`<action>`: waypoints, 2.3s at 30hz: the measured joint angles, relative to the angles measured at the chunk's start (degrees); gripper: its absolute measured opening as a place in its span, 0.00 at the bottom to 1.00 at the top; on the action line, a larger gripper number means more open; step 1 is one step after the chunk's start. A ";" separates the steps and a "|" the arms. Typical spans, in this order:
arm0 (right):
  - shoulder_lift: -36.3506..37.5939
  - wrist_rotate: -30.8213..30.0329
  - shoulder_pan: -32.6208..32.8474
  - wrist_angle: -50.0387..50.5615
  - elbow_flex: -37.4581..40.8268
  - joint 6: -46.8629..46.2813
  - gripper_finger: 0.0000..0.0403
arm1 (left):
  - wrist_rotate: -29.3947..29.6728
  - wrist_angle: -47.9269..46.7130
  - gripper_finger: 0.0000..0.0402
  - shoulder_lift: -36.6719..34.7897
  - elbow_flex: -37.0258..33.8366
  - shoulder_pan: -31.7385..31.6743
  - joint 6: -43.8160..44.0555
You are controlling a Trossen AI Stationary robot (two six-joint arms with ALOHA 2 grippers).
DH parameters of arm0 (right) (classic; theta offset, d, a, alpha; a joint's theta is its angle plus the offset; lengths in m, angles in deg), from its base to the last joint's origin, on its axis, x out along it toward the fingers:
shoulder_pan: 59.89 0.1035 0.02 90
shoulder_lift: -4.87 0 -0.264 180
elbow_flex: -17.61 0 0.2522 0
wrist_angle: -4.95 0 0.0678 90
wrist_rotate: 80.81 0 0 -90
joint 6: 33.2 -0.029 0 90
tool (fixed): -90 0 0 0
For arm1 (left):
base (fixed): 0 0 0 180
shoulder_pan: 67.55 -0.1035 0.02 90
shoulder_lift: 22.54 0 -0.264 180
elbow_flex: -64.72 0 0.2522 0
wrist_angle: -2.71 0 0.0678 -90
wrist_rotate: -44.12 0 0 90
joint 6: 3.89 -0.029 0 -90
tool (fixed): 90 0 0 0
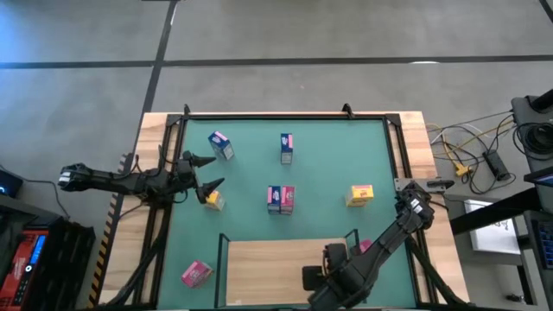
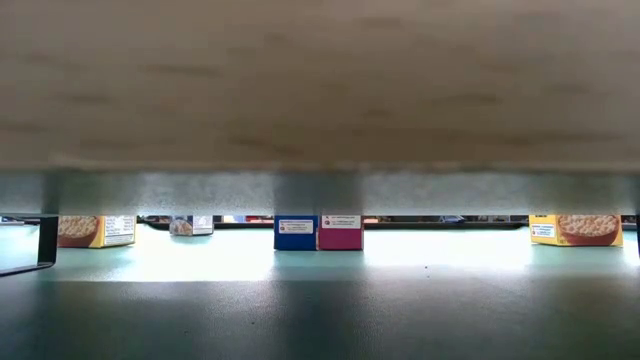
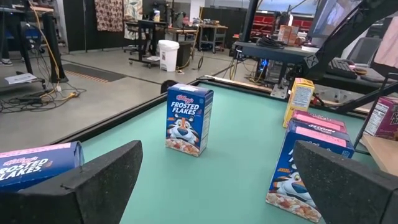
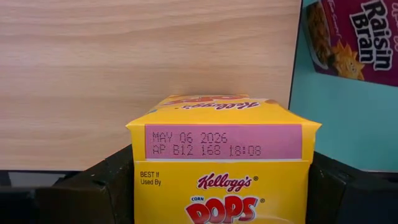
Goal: Stack cereal on shelf
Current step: Put the top yellow cereal box on the shelf
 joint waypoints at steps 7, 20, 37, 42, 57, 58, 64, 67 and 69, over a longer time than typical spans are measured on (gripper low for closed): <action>0.00 -0.02 0.44 -0.87 0.38 -0.01 0.73 | -0.01 -0.01 0.99 0.00 0.02 0.02 0.01; 0.00 -0.03 2.37 -2.00 0.55 -1.41 0.73 | 0.00 -0.01 0.99 0.00 0.01 0.00 0.01; -0.17 -0.02 2.21 -2.18 0.99 0.12 0.95 | 0.00 -0.01 0.99 0.00 0.01 0.01 0.00; -0.15 -1.06 1.67 -0.95 0.06 1.68 0.96 | 0.00 -0.01 0.99 0.00 0.02 0.02 0.02; 0.00 -3.18 -1.08 1.76 -0.96 3.42 0.96 | -0.02 -0.01 0.99 0.00 0.01 0.02 0.01; 0.06 -3.16 -1.23 1.76 -0.96 3.54 0.96 | 0.00 -0.03 0.99 0.00 0.00 0.00 0.00; 0.62 -3.67 -2.67 1.81 -0.95 4.33 0.96 | -0.02 -0.01 0.99 0.00 0.00 0.02 0.00; 0.83 -3.71 -2.95 1.82 -0.87 5.38 0.96 | 0.00 -0.01 0.99 0.00 0.01 0.00 0.00; 1.23 -4.32 -3.07 1.78 -0.63 6.51 0.96 | 0.00 -0.03 0.99 0.00 0.00 0.00 0.00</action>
